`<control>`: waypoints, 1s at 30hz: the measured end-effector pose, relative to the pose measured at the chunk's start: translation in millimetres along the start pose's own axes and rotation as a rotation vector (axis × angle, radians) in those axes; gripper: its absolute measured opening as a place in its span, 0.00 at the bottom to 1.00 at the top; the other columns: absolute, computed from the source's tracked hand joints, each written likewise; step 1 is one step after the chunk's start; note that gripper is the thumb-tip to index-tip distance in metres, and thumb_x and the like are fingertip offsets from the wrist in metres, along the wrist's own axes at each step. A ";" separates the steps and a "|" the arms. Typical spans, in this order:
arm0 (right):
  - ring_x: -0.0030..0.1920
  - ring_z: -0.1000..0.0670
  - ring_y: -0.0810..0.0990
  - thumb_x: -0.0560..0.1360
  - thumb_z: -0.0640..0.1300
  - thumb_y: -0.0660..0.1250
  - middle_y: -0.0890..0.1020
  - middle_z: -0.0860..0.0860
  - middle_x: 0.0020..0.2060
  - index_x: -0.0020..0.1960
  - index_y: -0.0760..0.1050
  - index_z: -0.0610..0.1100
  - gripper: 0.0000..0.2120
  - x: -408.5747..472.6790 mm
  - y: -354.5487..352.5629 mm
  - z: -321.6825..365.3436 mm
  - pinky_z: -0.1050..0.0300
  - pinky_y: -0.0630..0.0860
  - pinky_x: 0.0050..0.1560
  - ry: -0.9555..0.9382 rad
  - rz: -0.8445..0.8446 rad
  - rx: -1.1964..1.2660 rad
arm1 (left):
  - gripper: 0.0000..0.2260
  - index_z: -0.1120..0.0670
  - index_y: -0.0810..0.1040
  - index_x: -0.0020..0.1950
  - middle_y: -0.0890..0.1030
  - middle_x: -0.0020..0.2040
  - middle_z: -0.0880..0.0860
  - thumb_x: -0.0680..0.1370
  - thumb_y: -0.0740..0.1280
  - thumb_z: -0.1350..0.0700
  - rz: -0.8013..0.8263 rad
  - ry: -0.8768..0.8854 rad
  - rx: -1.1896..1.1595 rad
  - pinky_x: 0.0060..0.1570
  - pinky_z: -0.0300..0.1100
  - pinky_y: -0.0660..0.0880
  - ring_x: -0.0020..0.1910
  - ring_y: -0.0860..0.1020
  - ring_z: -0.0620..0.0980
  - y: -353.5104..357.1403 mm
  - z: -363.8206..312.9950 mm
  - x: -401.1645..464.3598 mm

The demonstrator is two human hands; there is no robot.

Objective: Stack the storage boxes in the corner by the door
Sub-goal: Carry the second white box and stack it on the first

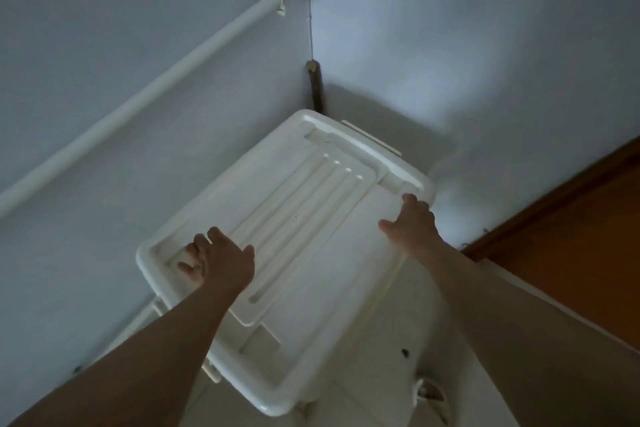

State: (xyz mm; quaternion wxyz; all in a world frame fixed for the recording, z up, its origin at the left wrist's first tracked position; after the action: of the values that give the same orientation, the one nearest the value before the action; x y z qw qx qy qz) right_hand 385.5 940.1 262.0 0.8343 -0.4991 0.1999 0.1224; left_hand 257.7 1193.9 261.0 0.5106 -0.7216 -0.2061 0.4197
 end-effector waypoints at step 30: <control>0.67 0.35 0.67 0.78 0.44 0.60 0.62 0.37 0.71 0.75 0.52 0.36 0.30 141.1 -11.2 -28.2 0.44 0.70 0.63 -0.428 0.010 -0.365 | 0.27 0.60 0.57 0.70 0.68 0.66 0.65 0.76 0.64 0.53 -0.190 -0.798 -0.500 0.61 0.58 0.68 0.64 0.69 0.67 115.9 37.2 -113.4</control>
State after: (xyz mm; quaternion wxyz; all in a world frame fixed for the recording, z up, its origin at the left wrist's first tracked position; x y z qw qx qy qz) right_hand 509.6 910.7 194.6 0.7532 -0.6030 -0.0039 0.2629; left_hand 148.3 1087.0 195.6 0.2385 -0.5828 -0.5458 0.5528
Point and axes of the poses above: each hand's wrist, its own x-axis towards the middle knuckle, its own y-axis out of the palm, z = x × y, the point moved 3 cm from there along x, towards the middle knuckle
